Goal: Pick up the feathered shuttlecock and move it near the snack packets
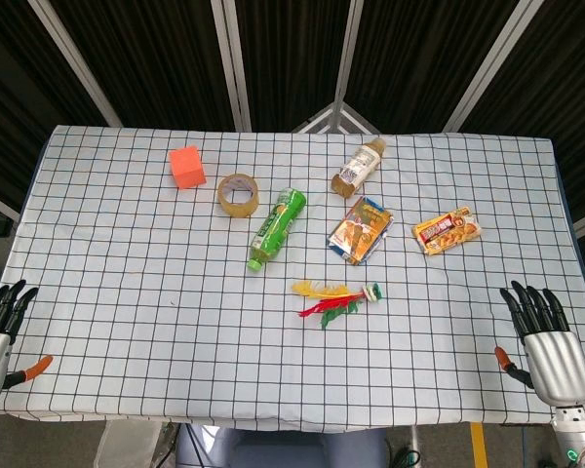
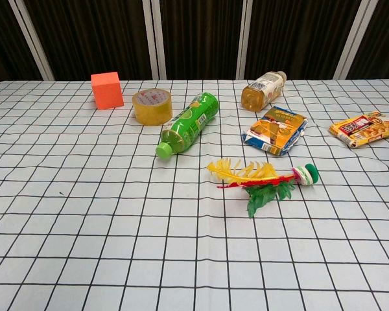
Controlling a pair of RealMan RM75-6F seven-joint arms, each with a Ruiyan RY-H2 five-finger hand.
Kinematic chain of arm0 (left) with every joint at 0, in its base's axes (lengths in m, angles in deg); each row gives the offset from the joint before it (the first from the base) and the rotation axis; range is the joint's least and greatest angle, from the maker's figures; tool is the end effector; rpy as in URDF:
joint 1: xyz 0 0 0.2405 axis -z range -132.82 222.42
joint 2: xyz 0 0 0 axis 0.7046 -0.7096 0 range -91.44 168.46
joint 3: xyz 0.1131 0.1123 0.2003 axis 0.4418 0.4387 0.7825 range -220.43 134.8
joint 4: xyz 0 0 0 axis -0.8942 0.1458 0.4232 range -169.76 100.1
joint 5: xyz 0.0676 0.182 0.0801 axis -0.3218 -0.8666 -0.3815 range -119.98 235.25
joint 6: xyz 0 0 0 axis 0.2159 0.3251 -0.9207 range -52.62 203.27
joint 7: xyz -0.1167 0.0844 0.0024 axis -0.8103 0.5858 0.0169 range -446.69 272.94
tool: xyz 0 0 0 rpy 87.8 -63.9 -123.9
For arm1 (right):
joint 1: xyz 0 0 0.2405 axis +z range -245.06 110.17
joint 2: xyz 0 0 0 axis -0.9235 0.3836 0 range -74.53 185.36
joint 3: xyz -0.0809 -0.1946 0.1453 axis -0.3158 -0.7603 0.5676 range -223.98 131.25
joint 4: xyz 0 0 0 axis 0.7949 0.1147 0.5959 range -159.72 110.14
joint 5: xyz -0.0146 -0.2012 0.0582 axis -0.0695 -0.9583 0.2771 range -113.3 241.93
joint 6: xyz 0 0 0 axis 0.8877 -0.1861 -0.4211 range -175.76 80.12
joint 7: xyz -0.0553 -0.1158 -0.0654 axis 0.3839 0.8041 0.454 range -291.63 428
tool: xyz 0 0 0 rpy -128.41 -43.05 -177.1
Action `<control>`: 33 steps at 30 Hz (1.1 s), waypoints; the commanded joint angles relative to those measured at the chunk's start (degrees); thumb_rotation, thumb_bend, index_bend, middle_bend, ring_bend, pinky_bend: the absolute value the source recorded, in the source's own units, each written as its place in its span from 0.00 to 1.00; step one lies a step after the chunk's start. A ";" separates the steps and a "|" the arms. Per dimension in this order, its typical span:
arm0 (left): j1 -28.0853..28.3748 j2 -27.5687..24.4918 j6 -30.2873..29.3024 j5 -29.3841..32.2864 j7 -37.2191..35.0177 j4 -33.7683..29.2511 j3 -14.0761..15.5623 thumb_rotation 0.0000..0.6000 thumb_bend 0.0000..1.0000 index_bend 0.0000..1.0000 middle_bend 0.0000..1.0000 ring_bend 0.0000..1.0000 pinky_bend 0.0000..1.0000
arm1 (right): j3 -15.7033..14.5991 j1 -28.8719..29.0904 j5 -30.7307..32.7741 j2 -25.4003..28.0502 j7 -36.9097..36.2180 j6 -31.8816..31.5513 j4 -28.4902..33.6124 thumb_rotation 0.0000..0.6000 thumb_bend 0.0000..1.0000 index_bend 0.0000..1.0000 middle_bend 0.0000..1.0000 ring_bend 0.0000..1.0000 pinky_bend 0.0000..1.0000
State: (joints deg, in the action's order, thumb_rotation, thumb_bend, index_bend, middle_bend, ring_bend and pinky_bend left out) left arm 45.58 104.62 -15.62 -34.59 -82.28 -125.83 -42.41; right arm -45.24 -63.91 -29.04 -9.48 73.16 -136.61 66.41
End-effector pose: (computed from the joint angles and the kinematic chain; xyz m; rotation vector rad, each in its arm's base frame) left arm -0.3081 0.1466 0.1498 -1.4322 -0.8188 -0.8878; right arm -0.2995 -0.1666 0.1535 1.4880 -0.7665 0.9089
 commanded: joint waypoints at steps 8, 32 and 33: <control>-0.13 -0.13 -0.35 -0.41 -0.26 -0.11 0.16 1.00 0.00 0.00 0.00 0.00 0.00 | -0.38 0.26 -0.42 -0.01 -0.45 0.71 0.85 1.00 0.34 0.00 0.00 0.00 0.00; 0.46 -0.26 0.75 -0.16 -0.77 -0.31 0.12 1.00 0.00 0.00 0.00 0.00 0.00 | 8.60 19.86 10.29 -17.79 3.66 24.15 7.87 1.00 0.34 0.48 0.19 0.00 0.00; 0.48 -0.29 0.83 -0.12 -0.80 -0.34 0.13 1.00 0.00 0.00 0.00 0.00 0.00 | 8.55 20.23 10.85 -19.22 4.55 24.43 7.25 1.00 0.35 0.48 0.19 0.00 0.00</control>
State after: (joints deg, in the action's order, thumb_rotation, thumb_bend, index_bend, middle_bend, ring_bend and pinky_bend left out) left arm 46.05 104.35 -14.81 -34.73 -83.05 -126.16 -42.28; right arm -37.13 -45.38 -20.08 -25.33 75.09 -113.76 74.98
